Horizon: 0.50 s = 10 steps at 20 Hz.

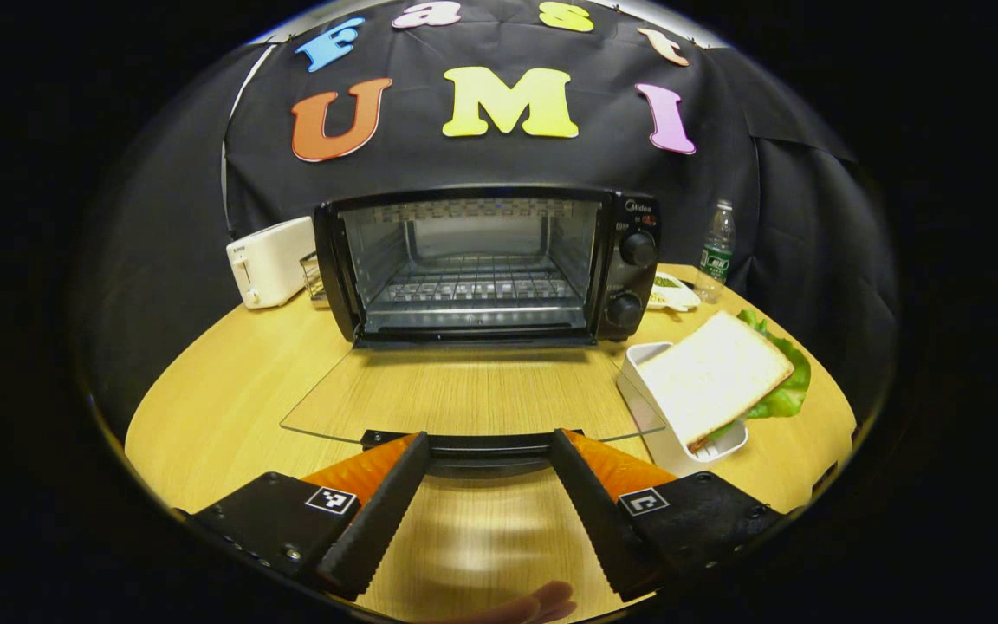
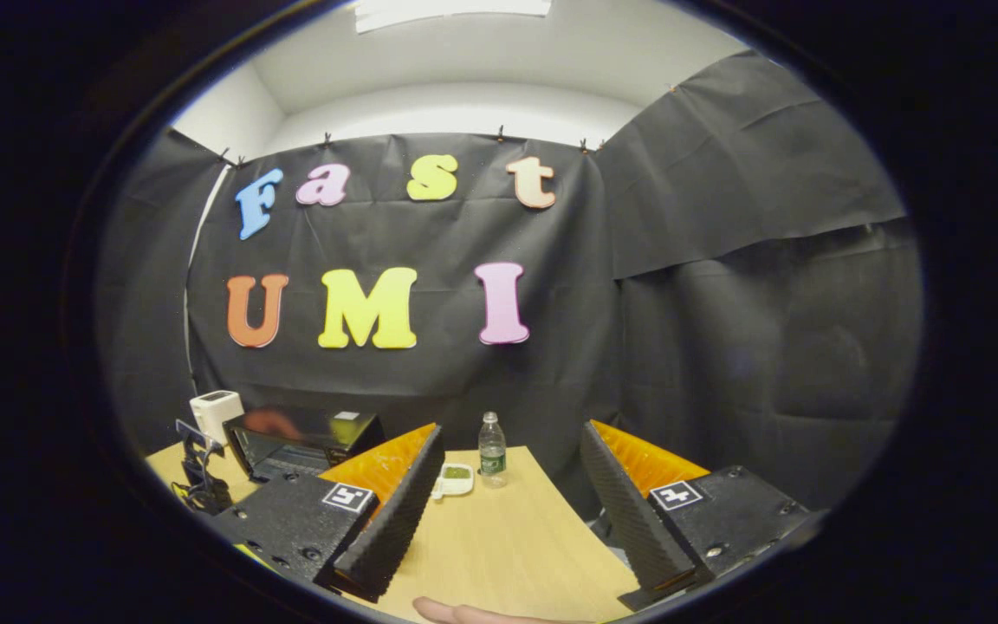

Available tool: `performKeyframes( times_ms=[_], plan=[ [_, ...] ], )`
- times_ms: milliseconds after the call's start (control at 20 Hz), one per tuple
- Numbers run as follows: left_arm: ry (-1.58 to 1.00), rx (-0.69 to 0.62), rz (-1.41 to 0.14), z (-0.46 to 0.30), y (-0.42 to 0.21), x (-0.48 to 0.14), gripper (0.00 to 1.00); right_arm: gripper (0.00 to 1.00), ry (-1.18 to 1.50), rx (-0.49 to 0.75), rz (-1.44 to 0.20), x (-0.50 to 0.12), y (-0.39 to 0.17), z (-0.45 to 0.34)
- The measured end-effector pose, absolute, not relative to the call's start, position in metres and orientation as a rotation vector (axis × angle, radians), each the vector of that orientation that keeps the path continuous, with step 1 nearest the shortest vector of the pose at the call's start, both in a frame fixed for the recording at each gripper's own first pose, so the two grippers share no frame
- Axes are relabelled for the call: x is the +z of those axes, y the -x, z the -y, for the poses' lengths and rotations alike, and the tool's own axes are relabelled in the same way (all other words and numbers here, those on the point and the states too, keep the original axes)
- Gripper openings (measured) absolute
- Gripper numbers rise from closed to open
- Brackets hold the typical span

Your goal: Open the electric oven with the left hand, put the food in, and close the electric oven.

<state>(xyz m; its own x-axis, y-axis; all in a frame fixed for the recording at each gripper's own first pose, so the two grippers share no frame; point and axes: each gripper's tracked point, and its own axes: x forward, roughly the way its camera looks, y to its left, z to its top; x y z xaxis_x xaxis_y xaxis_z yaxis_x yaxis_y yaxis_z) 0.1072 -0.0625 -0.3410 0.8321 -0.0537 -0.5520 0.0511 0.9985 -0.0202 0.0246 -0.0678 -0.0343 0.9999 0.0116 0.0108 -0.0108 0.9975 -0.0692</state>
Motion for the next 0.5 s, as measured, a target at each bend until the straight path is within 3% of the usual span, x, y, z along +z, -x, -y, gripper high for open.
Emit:
performKeyframes(
  times_ms=[50, 200, 250, 400, 450, 500],
  plan=[
    [0.006, -0.055, -0.611, 0.062, -0.104, -0.349, 0.94, 0.92, 0.070, 0.011, 0.007, -0.035, -0.025, 0.067],
    [-0.003, -0.058, -0.581, 0.063, -0.107, -0.346, 0.94, 0.92, 0.069, 0.017, -0.003, -0.037, -0.023, 0.063],
    [-0.008, -0.058, -0.573, 0.062, -0.106, -0.344, 0.94, 1.00, 0.068, 0.019, -0.009, -0.039, -0.023, 0.062],
    [-0.036, -0.070, -0.541, 0.055, -0.097, -0.323, 0.96, 1.00, 0.055, 0.053, -0.054, -0.047, -0.027, 0.053],
    [-0.024, -0.085, -0.509, 0.057, -0.096, -0.307, 0.96, 0.92, 0.055, 0.071, -0.082, -0.053, -0.030, 0.048],
    [-0.012, -0.093, -0.472, 0.057, -0.094, -0.289, 0.96, 1.00, 0.061, 0.090, -0.115, -0.059, -0.036, 0.043]
  ],
)
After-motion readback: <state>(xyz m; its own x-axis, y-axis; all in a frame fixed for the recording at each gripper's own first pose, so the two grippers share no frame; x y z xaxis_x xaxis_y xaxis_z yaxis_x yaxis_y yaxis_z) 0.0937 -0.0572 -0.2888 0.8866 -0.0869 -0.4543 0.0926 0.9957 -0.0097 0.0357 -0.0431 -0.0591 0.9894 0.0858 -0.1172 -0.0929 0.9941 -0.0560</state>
